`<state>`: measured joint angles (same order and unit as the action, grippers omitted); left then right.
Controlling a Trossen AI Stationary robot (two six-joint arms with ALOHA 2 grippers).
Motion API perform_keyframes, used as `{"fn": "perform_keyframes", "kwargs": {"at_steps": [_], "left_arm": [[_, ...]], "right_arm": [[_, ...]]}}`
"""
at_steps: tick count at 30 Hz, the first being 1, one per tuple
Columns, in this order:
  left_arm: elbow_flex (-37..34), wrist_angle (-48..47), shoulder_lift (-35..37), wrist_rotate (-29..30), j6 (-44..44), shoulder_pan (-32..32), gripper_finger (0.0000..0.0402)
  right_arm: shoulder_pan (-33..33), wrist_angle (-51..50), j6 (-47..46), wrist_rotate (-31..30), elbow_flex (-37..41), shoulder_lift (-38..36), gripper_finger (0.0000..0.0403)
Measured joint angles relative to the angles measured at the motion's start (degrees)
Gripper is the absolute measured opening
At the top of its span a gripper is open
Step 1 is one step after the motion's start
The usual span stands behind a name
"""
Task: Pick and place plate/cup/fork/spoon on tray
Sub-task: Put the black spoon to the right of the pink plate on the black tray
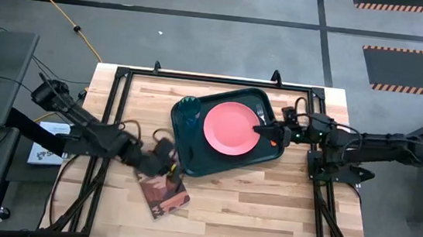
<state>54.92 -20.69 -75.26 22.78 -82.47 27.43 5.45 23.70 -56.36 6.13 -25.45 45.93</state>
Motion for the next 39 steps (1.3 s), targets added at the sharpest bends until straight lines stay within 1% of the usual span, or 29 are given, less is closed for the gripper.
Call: {"fn": "perform_keyframes", "kwargs": {"at_steps": [2,6,10,13,16,18,21,22,25,27,32,36,39], "left_arm": [[0.0,3.42,0.0,-1.3,4.54,-3.15,0.0001],[0.0,6.96,-0.52,-3.51,10.29,-7.58,0.0],[0.04,16.0,-0.92,-6.62,15.2,-9.28,0.0],[0.02,22.54,-1.54,-10.38,17.18,-10.04,0.0],[0.05,31.4,-2.25,-17.94,18.92,-11.21,0.0],[0.09,38.3,-2.94,-23.67,18.89,-12.23,0.0],[-0.04,44.4,-4.05,-32.73,17.0,-14.09,0.0],[0.04,47.9,-5.03,-34.82,16.43,-14.48,0.0],[-0.02,53.18,-5.75,-39.36,14.33,-15.55,0.0],[0.11,55.64,-5.55,-40.18,13.88,-15.63,0.0],[0.09,55.51,-5.37,-41.45,11.86,-16.34,0.0],[0.09,55.19,-5.6,-41.61,11.18,-16.32,0.0],[0.07,55.35,-5.7,-41.09,11.49,-16.34,0.0]], "right_arm": [[-2.09,3.29,-1.49,-0.2,0.0,3.25,0.0173],[-6.2,9.58,-3.19,-2.05,0.0,9.48,0.0173],[-9.85,17.42,-4.32,-3.16,0.0,15.45,0.0173],[-11.62,24.29,-4.57,-3.74,-0.17,19.65,0.0173],[-12.37,25.82,-2.37,-3.58,-2.86,22.81,0.0173],[-12.37,25.88,-0.14,-2.11,-5.41,24.38,0.0173],[-12.02,25.6,4.44,2.21,-10.82,27.62,0.0173],[-11.82,25.36,6.46,4.07,-12.64,28.45,0.0173],[-11.16,25.3,10.9,8.36,-17.63,30.38,0.0173],[-10.91,25.05,12.33,10.3,-20.26,31.23,0.0173],[-10.65,24.68,14.53,13.21,-25.81,32.82,0.0173],[-10.68,21.48,16.43,14.59,-30.13,34.78,0.0173],[-10.68,18.6,17.75,17.26,-32.51,36.26,0.0173]]}}
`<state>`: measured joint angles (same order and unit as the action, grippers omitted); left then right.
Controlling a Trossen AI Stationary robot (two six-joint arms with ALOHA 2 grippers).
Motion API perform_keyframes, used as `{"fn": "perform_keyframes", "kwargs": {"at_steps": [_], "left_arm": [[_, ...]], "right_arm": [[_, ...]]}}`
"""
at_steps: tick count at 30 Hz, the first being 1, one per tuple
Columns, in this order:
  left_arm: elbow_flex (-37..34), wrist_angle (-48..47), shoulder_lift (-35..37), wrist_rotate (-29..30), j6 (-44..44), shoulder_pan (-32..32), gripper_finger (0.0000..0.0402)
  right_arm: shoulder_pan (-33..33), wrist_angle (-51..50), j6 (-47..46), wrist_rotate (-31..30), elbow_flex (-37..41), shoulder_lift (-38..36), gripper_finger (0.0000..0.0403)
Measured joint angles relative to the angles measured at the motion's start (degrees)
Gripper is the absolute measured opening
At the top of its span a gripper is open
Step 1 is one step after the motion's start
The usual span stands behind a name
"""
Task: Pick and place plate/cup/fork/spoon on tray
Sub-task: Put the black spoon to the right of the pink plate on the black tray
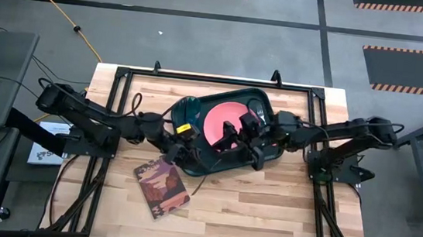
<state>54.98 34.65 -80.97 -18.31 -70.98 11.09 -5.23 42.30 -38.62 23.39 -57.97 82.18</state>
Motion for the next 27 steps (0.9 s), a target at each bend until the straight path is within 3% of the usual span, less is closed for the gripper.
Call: {"fn": "perform_keyframes", "kwargs": {"at_steps": [11,15,21,27], "left_arm": [[0.02,1.86,0.09,0.53,0.68,-0.02,0.0],[0.02,1.7,0.11,0.57,0.72,-0.26,0.0003],[-0.02,1.0,0.11,3.27,0.71,-0.77,0.0003],[-0.02,1.29,0.11,4.39,1.11,-2.82,0.0001]], "right_arm": [[0.48,-0.76,-0.32,3.88,-0.86,-0.28,0.0162],[0.48,-0.7,-0.13,4.09,-0.86,-0.68,0.012],[0.48,-0.42,0.01,4.55,-0.86,-0.84,0.0012],[0.79,-0.96,0.04,5.68,-0.88,-1.26,0.0006]]}}
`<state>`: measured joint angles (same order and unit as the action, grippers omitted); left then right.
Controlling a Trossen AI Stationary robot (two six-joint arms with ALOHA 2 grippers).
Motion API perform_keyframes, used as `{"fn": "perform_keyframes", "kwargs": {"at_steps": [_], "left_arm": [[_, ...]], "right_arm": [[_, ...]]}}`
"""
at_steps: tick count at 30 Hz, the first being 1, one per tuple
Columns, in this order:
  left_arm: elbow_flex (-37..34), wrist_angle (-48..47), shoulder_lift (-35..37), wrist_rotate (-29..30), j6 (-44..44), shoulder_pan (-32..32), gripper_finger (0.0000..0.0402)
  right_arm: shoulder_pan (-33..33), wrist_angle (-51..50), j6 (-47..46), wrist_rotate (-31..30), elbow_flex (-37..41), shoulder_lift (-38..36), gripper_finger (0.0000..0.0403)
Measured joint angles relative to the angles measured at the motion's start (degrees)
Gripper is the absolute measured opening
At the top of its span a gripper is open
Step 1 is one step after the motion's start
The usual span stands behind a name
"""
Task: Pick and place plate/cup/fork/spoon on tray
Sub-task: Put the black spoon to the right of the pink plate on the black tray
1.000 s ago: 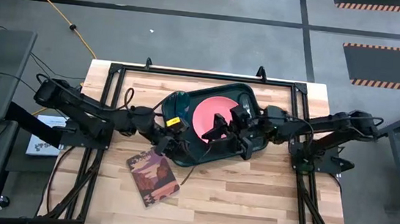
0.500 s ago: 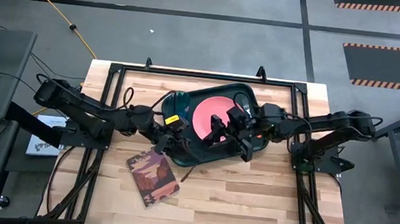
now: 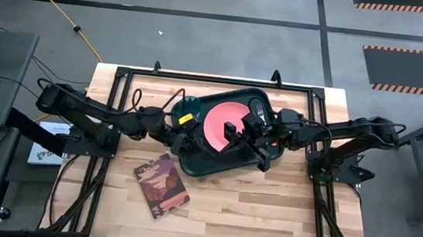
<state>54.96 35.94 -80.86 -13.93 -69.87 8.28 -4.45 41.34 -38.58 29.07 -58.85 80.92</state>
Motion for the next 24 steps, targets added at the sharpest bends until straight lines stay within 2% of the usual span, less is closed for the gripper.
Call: {"fn": "perform_keyframes", "kwargs": {"at_steps": [8,18,24], "left_arm": [[0.0,-0.24,0.2,-2.71,0.49,-3.88,0.0],[0.0,-9.06,0.22,-7.91,5.52,-6.41,0.0],[0.0,-12.8,0.22,-7.88,8.69,-6.84,0.0]], "right_arm": [[3.65,-3.71,0.45,4.24,0.0,-2.35,0.0001],[8.98,-31.24,7.97,5.89,0.04,-11.73,0.0],[8.2,-47.23,9.52,0.44,0.04,-18.42,0.0]]}}
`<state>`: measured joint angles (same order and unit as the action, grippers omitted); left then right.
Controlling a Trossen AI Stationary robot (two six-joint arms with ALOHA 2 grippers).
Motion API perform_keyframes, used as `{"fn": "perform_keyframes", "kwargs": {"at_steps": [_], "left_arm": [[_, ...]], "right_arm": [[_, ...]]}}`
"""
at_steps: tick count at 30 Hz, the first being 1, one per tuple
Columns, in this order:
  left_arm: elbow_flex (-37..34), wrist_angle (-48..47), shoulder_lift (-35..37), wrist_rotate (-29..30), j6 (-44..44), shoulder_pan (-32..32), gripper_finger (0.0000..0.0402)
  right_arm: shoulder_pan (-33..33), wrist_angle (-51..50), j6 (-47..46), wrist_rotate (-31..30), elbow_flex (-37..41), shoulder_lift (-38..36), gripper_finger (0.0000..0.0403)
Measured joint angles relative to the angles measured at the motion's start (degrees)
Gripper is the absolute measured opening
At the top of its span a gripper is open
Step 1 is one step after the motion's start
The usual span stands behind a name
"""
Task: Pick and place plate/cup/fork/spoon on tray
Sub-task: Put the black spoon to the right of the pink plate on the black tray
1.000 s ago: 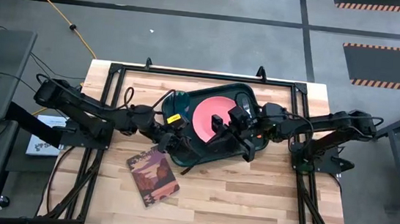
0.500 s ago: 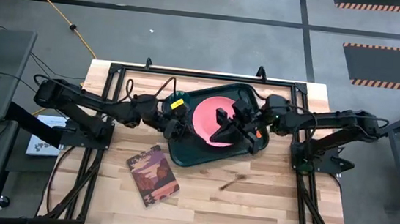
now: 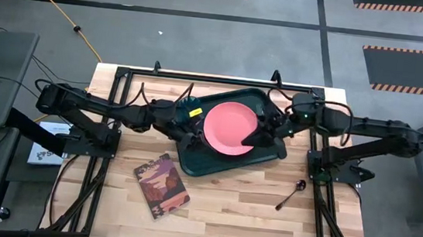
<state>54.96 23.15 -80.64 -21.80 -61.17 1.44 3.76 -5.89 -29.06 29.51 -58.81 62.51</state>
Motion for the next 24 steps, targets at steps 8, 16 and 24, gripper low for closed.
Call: {"fn": "perform_keyframes", "kwargs": {"at_steps": [8,16,24], "left_arm": [[0.0,-3.5,0.0,1.3,4.21,-1.28,0.0],[0.0,-5.08,0.0,3.52,5.47,-1.58,0.0],[0.0,-6.95,-0.01,4.54,6.36,-2.68,0.0]], "right_arm": [[-9.2,-21.25,-9.81,-13.57,4.78,-6.68,0.0],[-30.97,-23.04,-53.54,-27.99,21.98,-12.59,0.0],[-50.3,-30.56,-91.48,-37.28,25.55,-6.93,0.0]]}}
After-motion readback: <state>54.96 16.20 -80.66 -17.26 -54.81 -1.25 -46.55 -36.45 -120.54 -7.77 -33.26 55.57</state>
